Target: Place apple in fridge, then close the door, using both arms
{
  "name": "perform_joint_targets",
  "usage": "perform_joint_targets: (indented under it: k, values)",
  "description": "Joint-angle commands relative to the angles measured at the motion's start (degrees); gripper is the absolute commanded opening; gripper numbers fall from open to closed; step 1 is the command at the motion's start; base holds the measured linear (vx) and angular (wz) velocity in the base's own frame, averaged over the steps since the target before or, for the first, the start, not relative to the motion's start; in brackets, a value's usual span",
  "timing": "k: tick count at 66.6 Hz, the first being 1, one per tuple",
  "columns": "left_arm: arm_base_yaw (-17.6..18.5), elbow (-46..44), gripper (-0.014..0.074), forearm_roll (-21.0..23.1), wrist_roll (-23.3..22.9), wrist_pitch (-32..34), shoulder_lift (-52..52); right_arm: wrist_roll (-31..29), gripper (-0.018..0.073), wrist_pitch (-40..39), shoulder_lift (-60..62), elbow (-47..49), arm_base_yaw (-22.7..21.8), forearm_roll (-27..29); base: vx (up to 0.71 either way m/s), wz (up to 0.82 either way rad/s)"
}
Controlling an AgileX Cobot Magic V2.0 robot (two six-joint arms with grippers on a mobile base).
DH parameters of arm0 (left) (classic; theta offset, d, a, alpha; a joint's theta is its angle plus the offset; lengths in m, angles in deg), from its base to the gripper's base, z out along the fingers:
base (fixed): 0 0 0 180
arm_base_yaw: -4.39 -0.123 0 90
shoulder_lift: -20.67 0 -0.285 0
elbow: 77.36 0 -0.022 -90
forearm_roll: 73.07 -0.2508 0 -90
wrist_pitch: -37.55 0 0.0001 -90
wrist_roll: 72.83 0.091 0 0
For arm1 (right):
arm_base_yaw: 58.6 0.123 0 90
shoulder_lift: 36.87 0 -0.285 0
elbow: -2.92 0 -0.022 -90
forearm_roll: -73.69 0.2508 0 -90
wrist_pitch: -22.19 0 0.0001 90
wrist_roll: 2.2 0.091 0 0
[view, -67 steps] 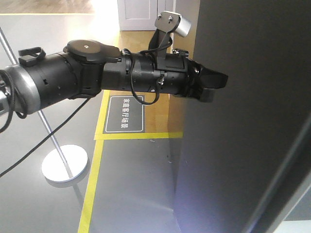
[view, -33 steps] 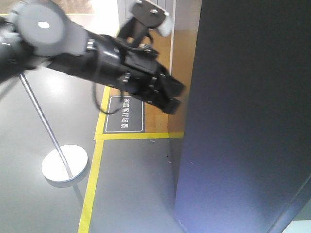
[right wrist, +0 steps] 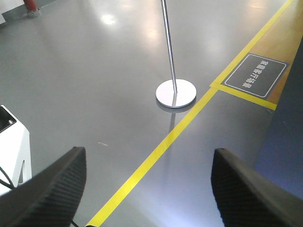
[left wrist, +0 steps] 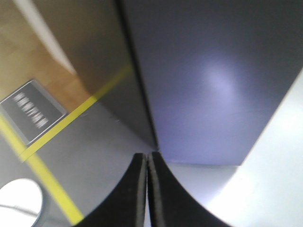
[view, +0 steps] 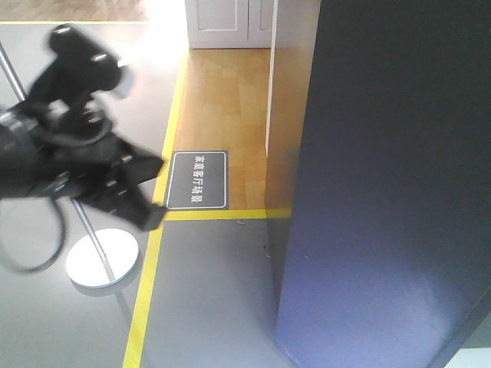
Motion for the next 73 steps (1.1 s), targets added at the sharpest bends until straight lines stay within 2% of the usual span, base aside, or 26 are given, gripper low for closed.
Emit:
perform_joint_targets:
  k: [1, 10, 23, 39, 63, 73]
  values:
    - [0.1, 2.4, -0.0006, -5.5, -5.9, 3.6, -5.5, -0.2, 0.0525, 0.2, -1.2, 1.0, -0.3, 1.8, 0.00, 0.00]
    - [0.1, 8.5, -0.0006, -10.7, -10.4, 3.6, -11.0, -0.2, 0.0525, -0.3, -1.2, 1.0, -0.3, 2.1, 0.00, 0.00]
    - [0.1, 15.7, -0.0006, -13.3, -15.6, 3.6, -18.2, -0.2, 0.0525, -0.3, -1.2, 1.0, -0.3, 2.1, 0.00, 0.00]
    - [0.1, 19.2, -0.0006, -15.5, -15.6, 3.4, -23.7, -0.3, 0.0525, -0.3, -1.2, 1.0, -0.3, 2.0, 0.00, 0.00]
    - [0.1, 19.3, -0.0006, -15.3, -15.5, 2.8, -24.1, -0.5, 0.0524, -2.1, -1.2, 1.0, -0.3, 1.8, 0.00, 0.00]
    - [0.1, 19.3, -0.0006, -15.3, -15.5, 2.8, -24.1, 5.1, 0.0524, -6.5, -3.7, 1.0, -0.3, -3.1, 0.00, 0.00]
